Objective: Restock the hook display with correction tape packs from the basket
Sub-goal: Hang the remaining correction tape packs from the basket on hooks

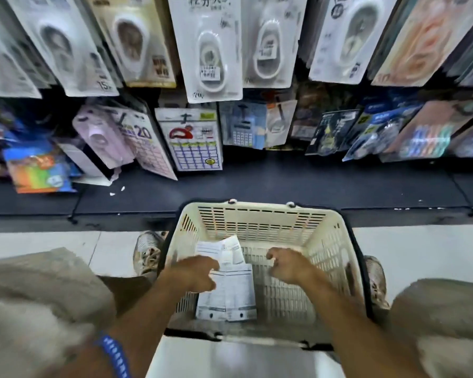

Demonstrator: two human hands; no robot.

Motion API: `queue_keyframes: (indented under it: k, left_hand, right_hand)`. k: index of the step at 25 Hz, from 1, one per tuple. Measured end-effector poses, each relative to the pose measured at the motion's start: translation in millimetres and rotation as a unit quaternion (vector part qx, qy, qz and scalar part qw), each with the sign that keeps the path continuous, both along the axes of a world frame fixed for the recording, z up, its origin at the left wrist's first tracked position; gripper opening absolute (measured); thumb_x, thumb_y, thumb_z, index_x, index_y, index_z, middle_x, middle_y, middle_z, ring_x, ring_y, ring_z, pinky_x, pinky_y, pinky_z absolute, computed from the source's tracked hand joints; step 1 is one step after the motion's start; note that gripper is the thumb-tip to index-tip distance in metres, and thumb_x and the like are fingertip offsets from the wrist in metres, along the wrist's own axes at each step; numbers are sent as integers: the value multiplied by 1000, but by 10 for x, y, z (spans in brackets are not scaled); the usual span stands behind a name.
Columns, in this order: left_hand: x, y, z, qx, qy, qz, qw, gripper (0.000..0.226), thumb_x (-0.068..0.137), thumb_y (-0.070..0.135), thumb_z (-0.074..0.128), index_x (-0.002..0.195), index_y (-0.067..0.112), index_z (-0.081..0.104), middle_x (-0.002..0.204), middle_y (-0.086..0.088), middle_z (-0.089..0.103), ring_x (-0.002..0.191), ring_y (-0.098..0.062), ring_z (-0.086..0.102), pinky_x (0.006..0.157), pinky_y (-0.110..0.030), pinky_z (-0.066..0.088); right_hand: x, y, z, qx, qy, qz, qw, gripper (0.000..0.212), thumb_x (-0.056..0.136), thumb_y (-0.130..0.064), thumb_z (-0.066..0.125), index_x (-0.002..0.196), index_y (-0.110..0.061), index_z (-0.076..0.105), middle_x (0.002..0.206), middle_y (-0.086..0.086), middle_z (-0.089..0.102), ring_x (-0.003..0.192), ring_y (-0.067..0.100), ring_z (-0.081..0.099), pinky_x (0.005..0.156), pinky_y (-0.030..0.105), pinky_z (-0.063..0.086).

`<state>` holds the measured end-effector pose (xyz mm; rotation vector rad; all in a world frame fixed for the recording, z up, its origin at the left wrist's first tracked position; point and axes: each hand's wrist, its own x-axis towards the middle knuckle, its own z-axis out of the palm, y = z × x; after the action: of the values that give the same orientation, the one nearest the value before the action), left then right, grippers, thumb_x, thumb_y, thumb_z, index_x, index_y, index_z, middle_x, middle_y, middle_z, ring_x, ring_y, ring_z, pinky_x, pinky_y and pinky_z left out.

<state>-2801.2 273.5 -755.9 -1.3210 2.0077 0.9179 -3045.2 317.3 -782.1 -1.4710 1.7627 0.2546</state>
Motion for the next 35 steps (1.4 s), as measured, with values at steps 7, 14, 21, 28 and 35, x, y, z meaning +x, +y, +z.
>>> queue_keyframes:
  k: [7,14,21,28,35]
  left_hand:
    - [225,325,-708,61,21,150,987,41,93,30,58,133,29,57,143,0,56,126,-21,56,106,-32,43]
    - [45,241,-973,15,55,294,954,59,95,15,57,150,8,38,151,-15,46,135,-28,48,108,-26,39]
    - [184,260,-971,46,125,419,898,49,96,5,53,145,10,45,145,-13,52,127,-30,56,107,-37,48]
    - [242,256,-973,32,153,491,857,55,94,3,56,145,16,43,133,-9,59,98,-17,62,78,-23,51]
    - [126,172,-984,3,234,615,753,76,81,2,78,145,16,39,133,-12,63,115,-37,65,96,-57,54]
  right_hand:
    - [666,169,-1106,76,-167,-315,931,58,77,-25,78,130,-18,54,125,5,67,114,28,65,99,39,53]
    - [885,82,-1468,159,-333,-478,797,47,72,-5,86,116,-14,71,113,12,75,103,32,72,96,53,56]
    - [1356,65,-1518,136,-405,-466,775,48,73,4,84,117,-9,72,112,10,77,101,27,74,93,43,58]
    - [1287,-2,-1483,186,-316,-474,800,34,76,0,82,108,-8,73,111,8,76,99,23,72,86,34,58]
    - [515,48,-1146,224,-381,-444,779,25,80,7,77,99,-9,76,103,8,79,90,22,76,75,30,56]
